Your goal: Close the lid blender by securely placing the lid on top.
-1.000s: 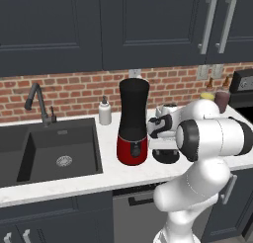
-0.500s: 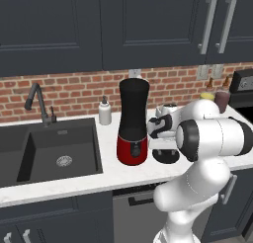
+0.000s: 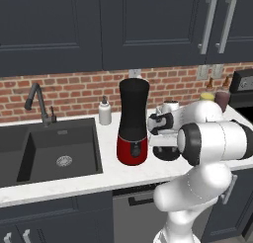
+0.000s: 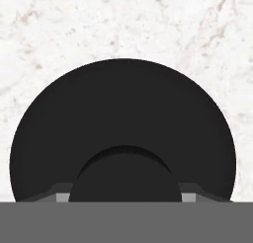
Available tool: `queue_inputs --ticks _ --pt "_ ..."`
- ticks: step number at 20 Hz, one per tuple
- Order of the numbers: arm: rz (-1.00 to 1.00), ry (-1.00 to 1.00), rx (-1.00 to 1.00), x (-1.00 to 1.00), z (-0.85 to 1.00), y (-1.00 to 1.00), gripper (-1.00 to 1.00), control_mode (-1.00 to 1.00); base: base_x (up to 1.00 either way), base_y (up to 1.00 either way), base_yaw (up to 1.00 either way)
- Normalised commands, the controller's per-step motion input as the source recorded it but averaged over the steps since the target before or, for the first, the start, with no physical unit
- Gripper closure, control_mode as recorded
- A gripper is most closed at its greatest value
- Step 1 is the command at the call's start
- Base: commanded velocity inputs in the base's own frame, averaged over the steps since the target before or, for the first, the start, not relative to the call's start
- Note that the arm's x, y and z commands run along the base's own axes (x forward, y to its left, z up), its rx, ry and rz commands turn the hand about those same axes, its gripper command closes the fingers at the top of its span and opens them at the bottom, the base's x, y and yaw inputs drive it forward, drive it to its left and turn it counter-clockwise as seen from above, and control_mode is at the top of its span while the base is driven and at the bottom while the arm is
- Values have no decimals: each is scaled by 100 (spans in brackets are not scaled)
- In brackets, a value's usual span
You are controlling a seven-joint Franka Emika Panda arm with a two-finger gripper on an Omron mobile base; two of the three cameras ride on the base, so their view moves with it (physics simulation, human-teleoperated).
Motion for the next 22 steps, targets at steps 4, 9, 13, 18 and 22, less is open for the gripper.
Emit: queue_inputs --ticks 4,9,13,18,22 --pt "-1 -6 -2 -12 97 0 100 -100 0 0 0" --pt "-2 -20 -8 -40 100 0 100 -100 0 0 0" --pt "-5 -21 -11 -44 100 0 100 -100 0 0 0" --pt "-3 -21 -8 -34 100 0 100 -100 0 0 0" --pt "-1 -19 0 -11 100 0 100 -100 0 0 0"
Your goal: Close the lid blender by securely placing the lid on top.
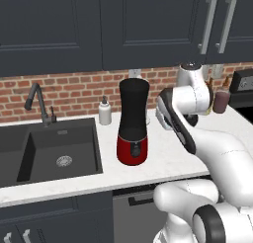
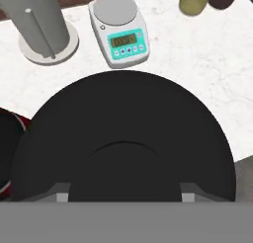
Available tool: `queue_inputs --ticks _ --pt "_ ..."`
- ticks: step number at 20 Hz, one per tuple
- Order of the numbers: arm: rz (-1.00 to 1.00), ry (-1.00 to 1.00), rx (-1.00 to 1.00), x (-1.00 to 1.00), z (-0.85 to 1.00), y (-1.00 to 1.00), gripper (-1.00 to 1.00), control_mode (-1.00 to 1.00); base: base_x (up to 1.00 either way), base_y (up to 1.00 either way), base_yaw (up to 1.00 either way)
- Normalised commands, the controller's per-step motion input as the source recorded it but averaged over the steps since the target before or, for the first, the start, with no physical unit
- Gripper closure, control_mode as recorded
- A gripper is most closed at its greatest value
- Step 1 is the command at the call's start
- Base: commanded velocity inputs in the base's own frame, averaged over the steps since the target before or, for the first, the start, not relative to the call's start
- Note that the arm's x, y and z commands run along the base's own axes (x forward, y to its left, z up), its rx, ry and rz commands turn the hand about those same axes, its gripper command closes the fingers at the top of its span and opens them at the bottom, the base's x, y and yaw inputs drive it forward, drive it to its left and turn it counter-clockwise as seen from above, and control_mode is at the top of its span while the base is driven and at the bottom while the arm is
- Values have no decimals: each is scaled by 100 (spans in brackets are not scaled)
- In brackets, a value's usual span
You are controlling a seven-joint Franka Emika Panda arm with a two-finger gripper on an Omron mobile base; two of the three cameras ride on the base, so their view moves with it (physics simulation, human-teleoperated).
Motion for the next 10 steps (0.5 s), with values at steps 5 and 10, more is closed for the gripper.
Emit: queue_inputs --ticks 5,10 --pt "0 -20 0 0 100 0 100 -100 0 0 0" --pt "0 -4 0 14 100 40 100 -100 0 0 0"
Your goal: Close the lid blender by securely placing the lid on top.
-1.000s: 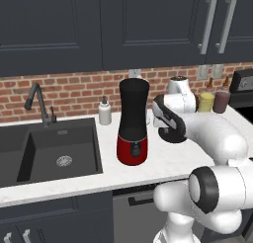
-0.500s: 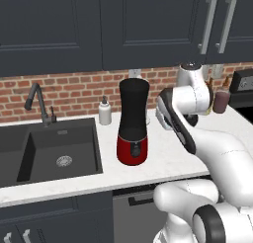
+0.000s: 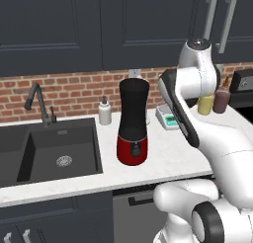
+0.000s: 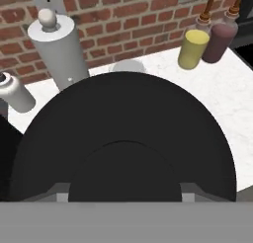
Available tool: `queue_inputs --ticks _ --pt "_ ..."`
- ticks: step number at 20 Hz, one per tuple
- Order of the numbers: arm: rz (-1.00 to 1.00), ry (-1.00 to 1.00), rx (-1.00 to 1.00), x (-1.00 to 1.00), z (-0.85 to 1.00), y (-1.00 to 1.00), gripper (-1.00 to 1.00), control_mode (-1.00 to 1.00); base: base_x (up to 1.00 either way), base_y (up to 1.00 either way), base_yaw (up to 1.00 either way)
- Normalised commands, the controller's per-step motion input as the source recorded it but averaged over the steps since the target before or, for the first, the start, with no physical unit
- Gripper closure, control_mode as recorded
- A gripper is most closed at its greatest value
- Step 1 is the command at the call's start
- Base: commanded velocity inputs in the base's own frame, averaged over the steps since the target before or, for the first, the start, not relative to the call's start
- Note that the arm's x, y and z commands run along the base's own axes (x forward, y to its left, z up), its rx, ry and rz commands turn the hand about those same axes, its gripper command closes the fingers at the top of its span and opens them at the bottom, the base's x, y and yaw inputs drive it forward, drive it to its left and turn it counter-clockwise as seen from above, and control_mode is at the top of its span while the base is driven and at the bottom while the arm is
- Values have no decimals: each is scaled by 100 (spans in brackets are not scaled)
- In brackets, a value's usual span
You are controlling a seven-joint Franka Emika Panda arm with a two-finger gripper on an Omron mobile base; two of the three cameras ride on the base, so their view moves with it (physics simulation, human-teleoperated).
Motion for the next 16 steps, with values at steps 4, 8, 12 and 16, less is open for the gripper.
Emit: queue_inputs --ticks 4,8,12,16 --pt "1 0 0 14 97 79 100 -100 0 0 0" --pt "3 0 0 21 54 86 100 -100 0 0 0" --pt "5 -8 0 7 2 63 100 -100 0 0 0" --pt "0 -2 0 17 -9 21 100 -100 0 0 0"
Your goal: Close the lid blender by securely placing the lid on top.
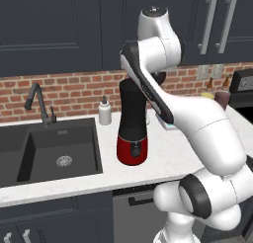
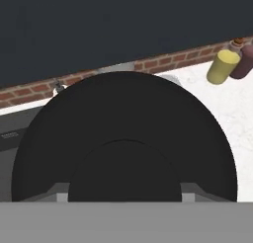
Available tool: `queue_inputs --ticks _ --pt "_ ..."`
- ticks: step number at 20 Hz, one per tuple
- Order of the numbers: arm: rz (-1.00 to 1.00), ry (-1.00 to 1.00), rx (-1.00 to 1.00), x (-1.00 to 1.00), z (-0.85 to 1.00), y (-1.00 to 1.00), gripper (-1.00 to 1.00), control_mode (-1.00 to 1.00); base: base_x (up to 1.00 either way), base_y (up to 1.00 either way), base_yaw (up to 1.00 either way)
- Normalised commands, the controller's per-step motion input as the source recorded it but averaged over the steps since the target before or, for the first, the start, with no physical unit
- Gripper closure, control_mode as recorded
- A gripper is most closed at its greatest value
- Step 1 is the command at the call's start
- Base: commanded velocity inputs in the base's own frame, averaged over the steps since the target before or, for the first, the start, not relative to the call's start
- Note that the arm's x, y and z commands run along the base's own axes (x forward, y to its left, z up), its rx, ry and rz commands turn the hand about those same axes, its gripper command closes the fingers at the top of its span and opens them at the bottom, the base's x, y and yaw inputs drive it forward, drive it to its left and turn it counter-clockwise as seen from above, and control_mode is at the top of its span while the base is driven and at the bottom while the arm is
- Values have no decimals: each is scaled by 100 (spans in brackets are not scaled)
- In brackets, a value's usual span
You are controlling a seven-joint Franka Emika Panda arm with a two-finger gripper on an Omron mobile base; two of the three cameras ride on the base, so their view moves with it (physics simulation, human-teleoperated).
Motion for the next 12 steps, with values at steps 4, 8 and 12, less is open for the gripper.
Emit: queue_inputs --ticks 4,8,12 --pt "0 0 0 31 -29 9 100 -100 0 0 0" --pt "0 1 0 38 -1 10 100 -100 0 0 0" --pt "0 4 0 46 0 17 100 -100 0 0 0"
